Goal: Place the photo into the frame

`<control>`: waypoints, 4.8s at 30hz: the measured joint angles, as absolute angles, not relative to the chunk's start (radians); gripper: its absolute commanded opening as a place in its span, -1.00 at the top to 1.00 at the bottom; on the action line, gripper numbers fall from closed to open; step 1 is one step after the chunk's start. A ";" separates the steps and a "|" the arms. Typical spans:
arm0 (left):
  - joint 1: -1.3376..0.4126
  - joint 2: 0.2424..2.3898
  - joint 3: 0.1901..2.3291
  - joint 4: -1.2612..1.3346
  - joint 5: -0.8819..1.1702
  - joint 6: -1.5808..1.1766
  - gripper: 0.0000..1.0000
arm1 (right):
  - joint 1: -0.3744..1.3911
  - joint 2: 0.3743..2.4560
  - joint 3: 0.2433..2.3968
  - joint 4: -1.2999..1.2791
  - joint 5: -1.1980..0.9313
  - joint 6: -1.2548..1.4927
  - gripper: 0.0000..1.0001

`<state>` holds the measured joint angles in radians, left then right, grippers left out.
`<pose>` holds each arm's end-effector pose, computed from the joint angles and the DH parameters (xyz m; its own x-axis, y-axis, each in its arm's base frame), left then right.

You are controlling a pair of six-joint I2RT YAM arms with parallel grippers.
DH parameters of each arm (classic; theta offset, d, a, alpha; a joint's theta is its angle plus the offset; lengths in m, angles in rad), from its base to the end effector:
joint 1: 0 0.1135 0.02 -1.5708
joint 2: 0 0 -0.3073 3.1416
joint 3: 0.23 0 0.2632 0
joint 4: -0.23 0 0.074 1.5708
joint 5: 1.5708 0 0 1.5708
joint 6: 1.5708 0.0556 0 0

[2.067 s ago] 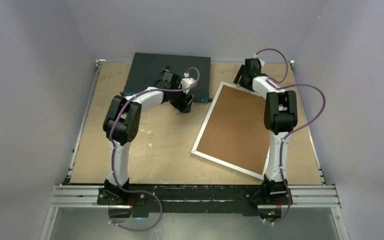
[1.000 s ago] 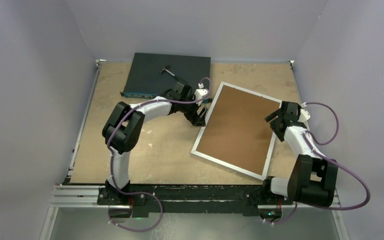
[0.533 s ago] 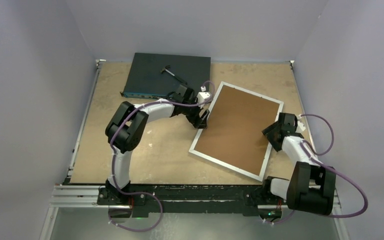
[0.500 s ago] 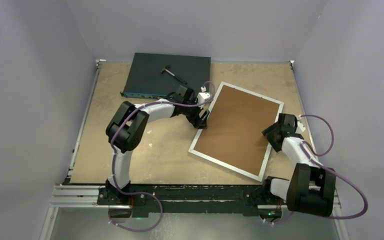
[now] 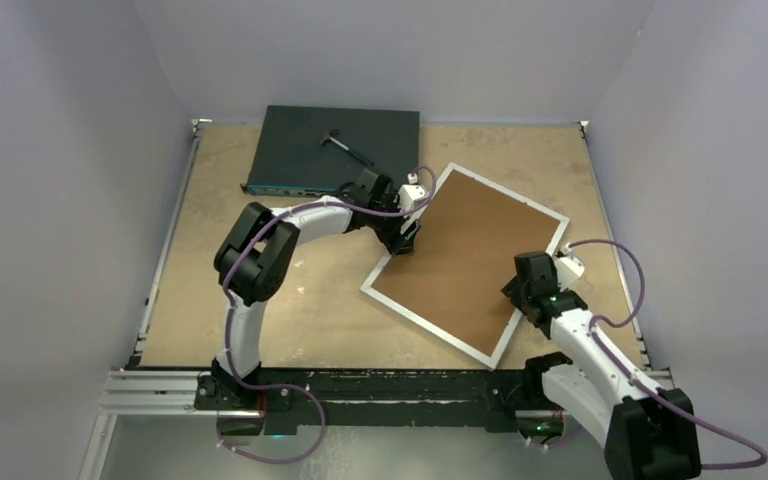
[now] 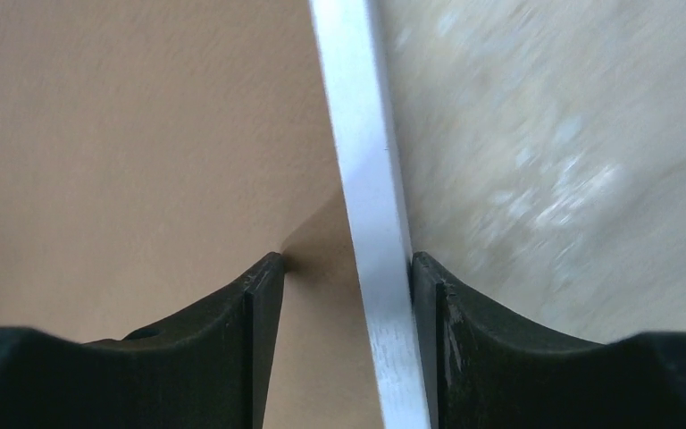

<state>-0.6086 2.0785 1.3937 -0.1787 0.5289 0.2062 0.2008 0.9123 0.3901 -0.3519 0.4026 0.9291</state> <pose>0.3820 -0.3004 0.1737 -0.4543 0.5320 -0.7145 0.8741 0.4209 -0.2424 0.1654 0.0114 0.1847 -0.3995 0.6708 -0.6248 0.6397 0.6922 0.3342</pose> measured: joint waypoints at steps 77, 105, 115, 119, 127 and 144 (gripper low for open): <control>-0.033 1.598 0.979 -0.591 0.414 0.502 -0.36 | 0.236 1.053 0.348 0.044 -0.143 0.945 -0.67; 0.081 1.692 1.068 -0.688 0.535 0.481 -0.02 | 0.072 1.629 0.899 0.044 -0.468 0.556 0.08; 0.081 1.707 1.033 -0.659 0.550 0.461 0.16 | 0.072 1.661 0.893 0.092 -0.521 0.549 0.11; 0.081 1.707 1.024 -0.652 0.566 0.455 0.19 | 0.072 1.675 0.889 0.100 -0.525 0.549 0.12; 0.090 1.707 1.025 -0.668 0.606 0.455 -0.25 | 0.072 1.683 0.875 0.119 -0.543 0.549 0.16; 0.214 1.705 1.069 -0.704 0.665 0.471 0.17 | 0.072 1.708 0.874 0.130 -0.557 0.548 0.22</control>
<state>0.2138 1.7046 1.0695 -0.7044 0.6651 0.4709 0.0715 1.7084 0.8742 0.1303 -0.5568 0.5480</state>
